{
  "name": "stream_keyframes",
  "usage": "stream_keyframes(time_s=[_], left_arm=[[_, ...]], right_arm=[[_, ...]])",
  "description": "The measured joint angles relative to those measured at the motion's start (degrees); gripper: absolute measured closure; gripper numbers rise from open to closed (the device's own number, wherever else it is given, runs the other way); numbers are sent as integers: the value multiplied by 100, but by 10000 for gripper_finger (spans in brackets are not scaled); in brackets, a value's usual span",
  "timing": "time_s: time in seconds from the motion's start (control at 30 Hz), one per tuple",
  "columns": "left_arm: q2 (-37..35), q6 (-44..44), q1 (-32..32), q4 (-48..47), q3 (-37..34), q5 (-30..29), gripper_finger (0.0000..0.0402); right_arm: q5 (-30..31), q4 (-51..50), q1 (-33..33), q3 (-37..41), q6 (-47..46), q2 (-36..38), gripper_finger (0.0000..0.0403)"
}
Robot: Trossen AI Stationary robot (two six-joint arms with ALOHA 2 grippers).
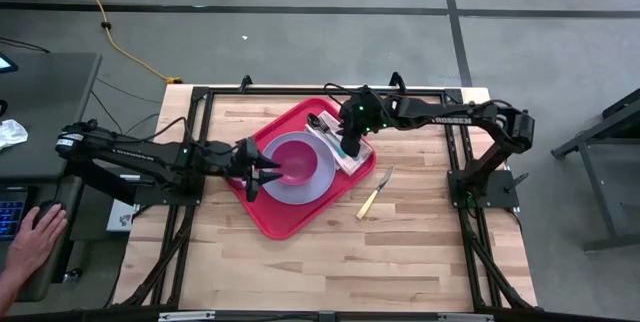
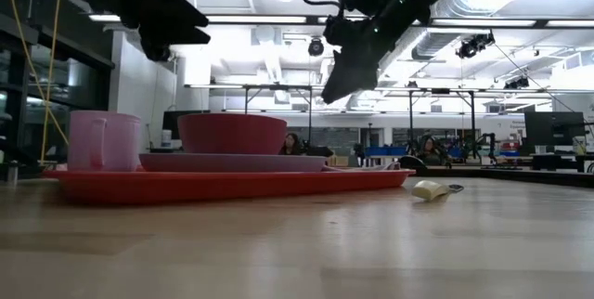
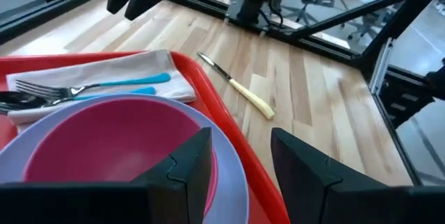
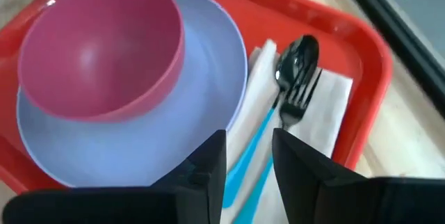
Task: Set up tray
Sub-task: Put the blue spoon on top of the brown table napkin to the left of the blue fork on the red serving tray
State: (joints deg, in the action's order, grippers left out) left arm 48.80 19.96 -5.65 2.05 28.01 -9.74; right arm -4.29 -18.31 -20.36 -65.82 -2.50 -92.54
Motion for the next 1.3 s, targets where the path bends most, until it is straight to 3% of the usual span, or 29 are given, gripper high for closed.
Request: stream_keyframes(time_s=[0.4,0.83,1.3], left_arm=[[-10,-25,0,141,-56,-2,222],[-9,-22,0,97,-56,26,222],[-9,-21,0,36,-56,28,222]], right_arm=[[-163,-59,244,-14,-14,-792,315],[-61,-325,195,-669,307,-1558,315],[84,-349,116,-791,452,-1746,315]])
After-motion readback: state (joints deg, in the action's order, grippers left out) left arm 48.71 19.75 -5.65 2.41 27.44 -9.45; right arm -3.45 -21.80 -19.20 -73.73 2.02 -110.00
